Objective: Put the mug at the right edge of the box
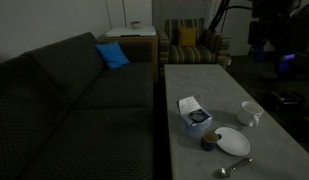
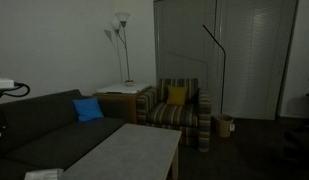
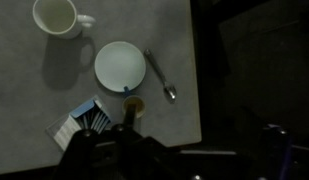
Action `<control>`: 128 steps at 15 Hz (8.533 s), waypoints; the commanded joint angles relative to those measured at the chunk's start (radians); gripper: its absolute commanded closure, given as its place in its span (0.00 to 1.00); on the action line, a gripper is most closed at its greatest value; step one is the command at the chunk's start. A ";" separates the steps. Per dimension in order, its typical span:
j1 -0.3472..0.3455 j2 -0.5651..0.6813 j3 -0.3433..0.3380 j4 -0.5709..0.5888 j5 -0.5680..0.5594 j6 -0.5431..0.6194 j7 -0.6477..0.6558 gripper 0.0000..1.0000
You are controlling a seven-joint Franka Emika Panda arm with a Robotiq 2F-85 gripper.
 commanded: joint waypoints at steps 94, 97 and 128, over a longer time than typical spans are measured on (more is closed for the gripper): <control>-0.178 0.940 0.176 0.761 -0.050 0.134 -0.912 0.00; -0.166 0.965 0.159 0.763 -0.059 0.293 -0.880 0.00; -0.104 0.960 0.046 0.781 -0.109 0.145 -1.160 0.00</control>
